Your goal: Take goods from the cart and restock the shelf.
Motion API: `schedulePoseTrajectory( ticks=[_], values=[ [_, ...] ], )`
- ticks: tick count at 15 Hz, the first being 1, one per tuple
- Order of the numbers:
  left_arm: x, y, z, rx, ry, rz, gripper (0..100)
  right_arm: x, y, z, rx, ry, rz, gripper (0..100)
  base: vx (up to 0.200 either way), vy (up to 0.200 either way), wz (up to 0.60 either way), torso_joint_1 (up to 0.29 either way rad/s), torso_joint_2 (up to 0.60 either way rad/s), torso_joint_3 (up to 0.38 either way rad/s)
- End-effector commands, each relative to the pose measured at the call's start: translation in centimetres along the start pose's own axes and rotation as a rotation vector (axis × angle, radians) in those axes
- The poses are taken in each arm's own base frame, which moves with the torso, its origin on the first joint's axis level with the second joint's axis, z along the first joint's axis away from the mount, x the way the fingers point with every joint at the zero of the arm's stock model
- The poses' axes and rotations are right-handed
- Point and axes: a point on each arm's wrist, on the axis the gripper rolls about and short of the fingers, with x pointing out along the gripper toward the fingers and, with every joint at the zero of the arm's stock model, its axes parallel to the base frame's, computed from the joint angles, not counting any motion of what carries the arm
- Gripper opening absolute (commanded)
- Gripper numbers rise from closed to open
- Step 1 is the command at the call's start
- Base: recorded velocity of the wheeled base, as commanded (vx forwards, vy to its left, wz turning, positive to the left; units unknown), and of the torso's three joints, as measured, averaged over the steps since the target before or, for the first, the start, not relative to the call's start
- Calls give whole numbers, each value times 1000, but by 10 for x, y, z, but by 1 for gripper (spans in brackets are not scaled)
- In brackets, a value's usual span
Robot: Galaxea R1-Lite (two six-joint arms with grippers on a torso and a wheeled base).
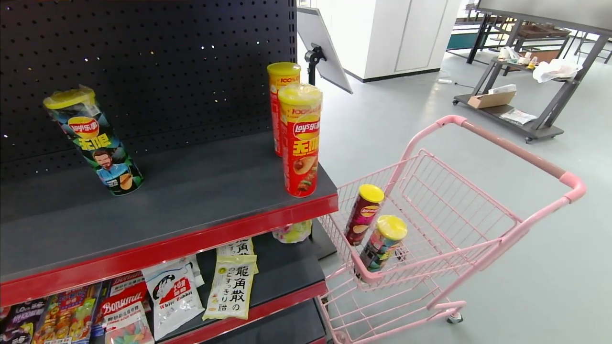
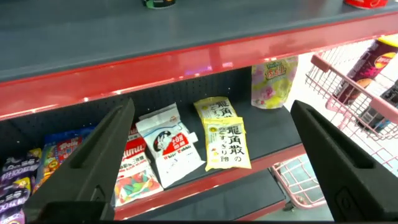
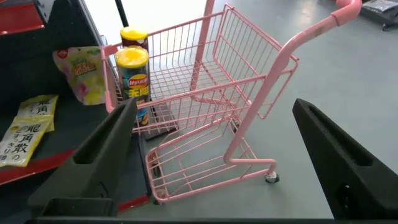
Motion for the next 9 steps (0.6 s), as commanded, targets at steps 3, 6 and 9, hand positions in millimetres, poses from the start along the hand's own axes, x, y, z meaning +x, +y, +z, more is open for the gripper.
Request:
schedulePoseTrajectory(
  ticks=[3,6,9],
  values=[
    [0,0,0,0,1,0,100,0,0,0,-1,2,1,100,0,0,0,-149,370,224],
    [0,0,0,0,1,0,100,0,0,0,-3,2,1,100,0,0,0,-152,387,248],
    [0,0,0,0,1,0,100,0,0,0,-1,2,1,100,0,0,0,-165,466,297]
  ],
)
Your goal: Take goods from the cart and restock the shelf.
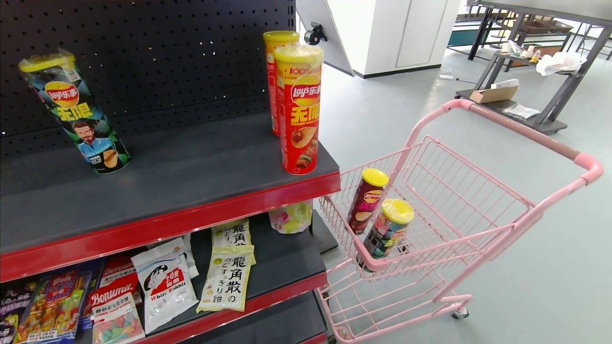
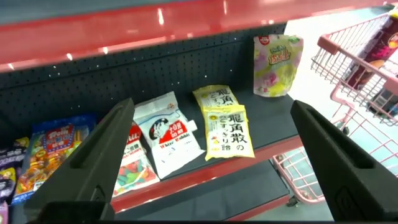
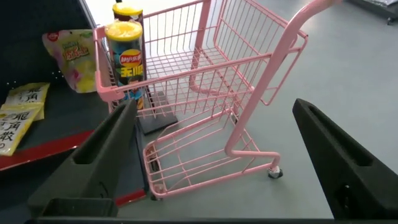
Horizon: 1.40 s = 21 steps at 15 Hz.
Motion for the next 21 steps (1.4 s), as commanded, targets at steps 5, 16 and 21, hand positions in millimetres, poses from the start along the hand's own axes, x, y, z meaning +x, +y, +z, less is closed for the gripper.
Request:
schedulePoseTrajectory(
  ticks=[5,16,21],
  values=[
    [0,0,0,0,1,1,100,2,0,1,-30,29,20,100,0,0,0,-128,379,253],
    [0,0,0,0,1,-1,100,109,26,169,131,139,335,100,0,0,0,-3,13,8],
    [0,0,0,0,1,-1,100,234,59,106,171,351,444,100,0,0,0,0,0,0]
  ],
)
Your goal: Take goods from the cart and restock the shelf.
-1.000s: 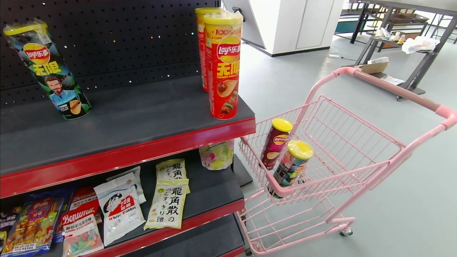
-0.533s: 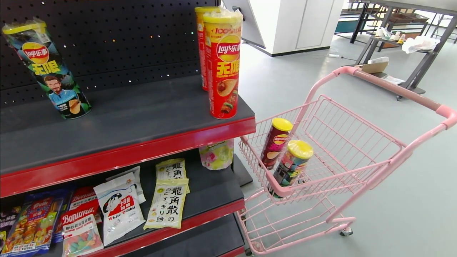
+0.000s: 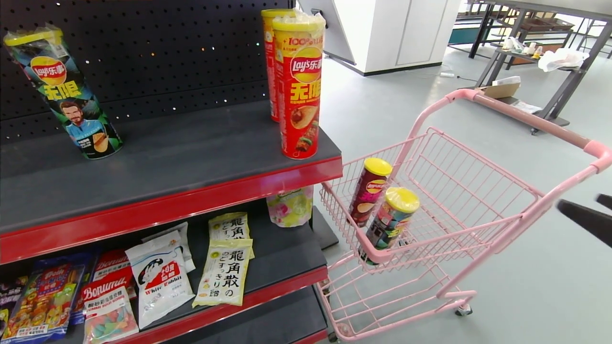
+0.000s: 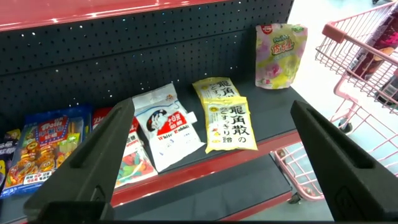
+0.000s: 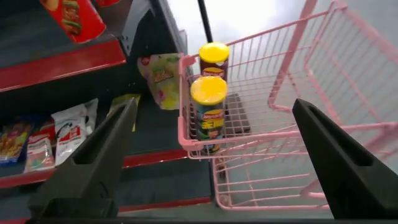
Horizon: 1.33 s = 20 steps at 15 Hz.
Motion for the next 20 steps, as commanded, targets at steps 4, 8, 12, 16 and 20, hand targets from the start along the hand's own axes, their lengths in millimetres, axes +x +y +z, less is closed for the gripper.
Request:
schedulePoseTrajectory(
  ticks=[4,8,12,16,20],
  values=[
    [0,0,0,0,1,1,100,169,-23,-78,53,289,94,100,0,0,0,0,0,0],
    [0,0,0,0,1,1,100,184,-27,-95,56,345,105,100,0,0,0,0,0,0],
    [0,0,0,0,1,1,100,195,-26,-103,60,374,112,100,0,0,0,0,0,0],
    [0,0,0,0,1,1,100,222,-31,-112,61,384,108,100,0,0,0,0,0,0],
    [0,0,0,0,1,1,100,241,-29,-121,60,399,120,100,0,0,0,0,0,0]
  ],
)
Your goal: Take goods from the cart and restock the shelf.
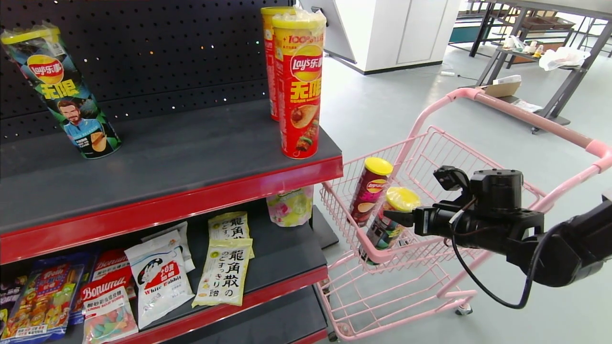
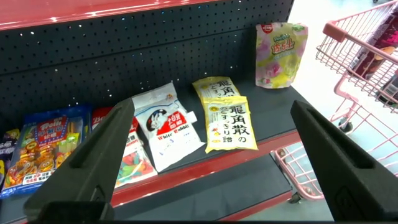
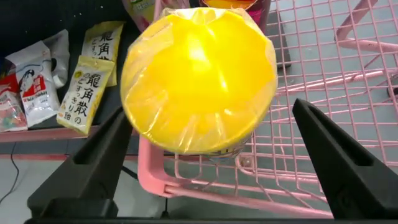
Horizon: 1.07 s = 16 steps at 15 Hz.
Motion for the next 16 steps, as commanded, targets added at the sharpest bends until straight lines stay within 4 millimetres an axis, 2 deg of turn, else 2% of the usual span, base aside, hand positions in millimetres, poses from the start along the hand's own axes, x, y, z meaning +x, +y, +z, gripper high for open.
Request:
schedulePoseTrajectory(
  ticks=[1,6,10,13,14,16],
  values=[
    [0,0,0,0,1,0,100,17,-1,-7,2,31,7,100,0,0,0,0,0,0],
    [0,0,0,1,1,0,100,39,-3,-13,-17,-21,25,100,0,0,0,0,0,0],
    [0,0,0,1,1,0,100,47,-7,-10,-16,-34,22,100,0,0,0,0,0,0],
    [0,0,0,3,1,0,100,52,-9,-15,-8,-20,16,100,0,0,0,0,0,0],
    [0,0,0,3,1,0,100,53,-11,-14,-6,-22,15,0,0,0,0,0,0,0],
    [0,0,0,3,1,0,100,55,-12,-12,-6,-30,15,0,0,0,0,0,0,0]
  ],
)
